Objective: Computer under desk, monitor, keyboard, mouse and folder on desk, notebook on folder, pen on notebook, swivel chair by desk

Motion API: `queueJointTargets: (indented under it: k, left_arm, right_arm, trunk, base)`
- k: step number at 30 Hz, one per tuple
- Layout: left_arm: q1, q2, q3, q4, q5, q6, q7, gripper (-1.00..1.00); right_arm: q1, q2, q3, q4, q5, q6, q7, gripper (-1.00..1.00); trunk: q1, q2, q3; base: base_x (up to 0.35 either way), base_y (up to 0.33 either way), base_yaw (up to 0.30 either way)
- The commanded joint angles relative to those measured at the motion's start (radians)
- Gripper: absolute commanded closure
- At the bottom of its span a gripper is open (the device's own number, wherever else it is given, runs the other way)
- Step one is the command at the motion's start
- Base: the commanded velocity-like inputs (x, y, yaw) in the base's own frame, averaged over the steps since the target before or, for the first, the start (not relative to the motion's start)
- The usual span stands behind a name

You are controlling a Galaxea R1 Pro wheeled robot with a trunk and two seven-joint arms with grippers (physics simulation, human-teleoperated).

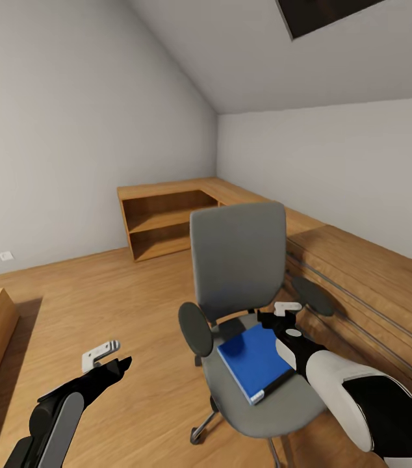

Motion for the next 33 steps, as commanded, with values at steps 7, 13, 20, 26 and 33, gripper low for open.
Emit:
queueJointTargets:
  k: [7,13,20,26,33]
  left_arm:
    - [-0.001,0.0,0.001,-0.001,0.01,0.004,0.008,-1.0]
    - [-0.001,0.0,0.001,0.004,0.01,0.004,0.008,-1.0]
    - [-0.001,0.0,0.0,0.007,0.01,0.004,0.006,-1.0]
    - [-0.001,0.0,0.0,0.012,0.012,0.004,0.002,-1.0]
    - [-0.001,0.0,-0.001,0.02,0.012,0.002,0.001,-1.0]
  right_arm:
    - [-0.001,0.0,0.009,0.001,-0.009,-0.003,-0.002,-1.0]
    - [0.0,0.0,0.009,0.001,-0.008,-0.003,-0.002,-1.0]
    - [0.004,0.0,0.01,0.001,-0.008,-0.003,-0.002,-1.0]
    - [0.005,0.0,0.01,0.001,-0.008,-0.003,-0.002,-1.0]
    - [0.005,0.0,0.01,0.001,-0.008,-0.003,-0.002,-1.0]
  trunk:
    - [0.027,-0.05,-0.023]
    - [0.05,-0.092,-0.042]
    - [0.054,-0.099,-0.045]
    - [0.054,-0.099,-0.045]
    - [0.054,-0.099,-0.045]
  base:
    - [0.0,0.0,0.0]
    - [0.0,0.0,0.0]
    - [0.0,0.0,0.0]
    - [0.019,0.0,0.0]
    - [0.216,0.0,0.0]
